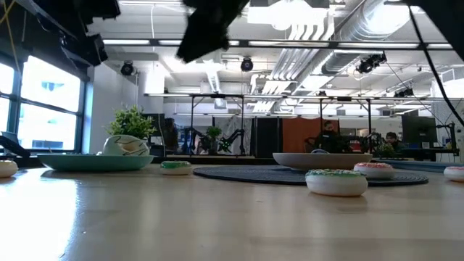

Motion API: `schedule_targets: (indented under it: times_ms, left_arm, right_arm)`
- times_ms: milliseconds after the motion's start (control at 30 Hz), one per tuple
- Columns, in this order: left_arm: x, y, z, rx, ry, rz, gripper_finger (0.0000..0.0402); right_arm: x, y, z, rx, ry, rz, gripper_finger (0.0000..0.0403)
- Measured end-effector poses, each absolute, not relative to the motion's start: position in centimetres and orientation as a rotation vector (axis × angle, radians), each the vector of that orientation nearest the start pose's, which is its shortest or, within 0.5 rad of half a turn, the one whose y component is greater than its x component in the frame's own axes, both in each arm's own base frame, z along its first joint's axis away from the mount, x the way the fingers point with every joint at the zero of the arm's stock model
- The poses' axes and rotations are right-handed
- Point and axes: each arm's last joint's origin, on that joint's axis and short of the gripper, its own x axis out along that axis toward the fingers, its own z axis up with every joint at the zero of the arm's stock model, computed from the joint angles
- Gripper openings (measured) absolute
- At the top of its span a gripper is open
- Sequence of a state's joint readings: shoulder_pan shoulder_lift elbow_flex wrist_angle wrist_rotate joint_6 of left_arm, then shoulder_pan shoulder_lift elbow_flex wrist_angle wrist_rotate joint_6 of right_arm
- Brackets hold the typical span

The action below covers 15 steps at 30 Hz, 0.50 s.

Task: Pick & Place donuts
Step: Put the white donut into the green plate

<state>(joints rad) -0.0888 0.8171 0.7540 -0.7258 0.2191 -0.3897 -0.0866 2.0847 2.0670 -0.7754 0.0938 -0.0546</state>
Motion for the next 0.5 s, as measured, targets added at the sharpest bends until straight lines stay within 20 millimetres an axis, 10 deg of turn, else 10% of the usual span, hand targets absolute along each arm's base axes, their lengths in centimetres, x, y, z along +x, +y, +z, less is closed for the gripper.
schedule_targets:
  times_ms: [233, 500]
  left_arm:
    - [17.4, -8.2, 26.2, -0.215, 0.834, -0.358, 0.0222]
    - [18.6, -14.4, 21.7, -0.218, 1.025, -0.342, 0.0222]
  right_arm:
    - [41.9, -2.9, 35.9, -0.011, 0.873, -0.155, 0.0155]
    - [41.5, -2.1, 36.2, -0.006, 0.877, -0.145, 0.0152]
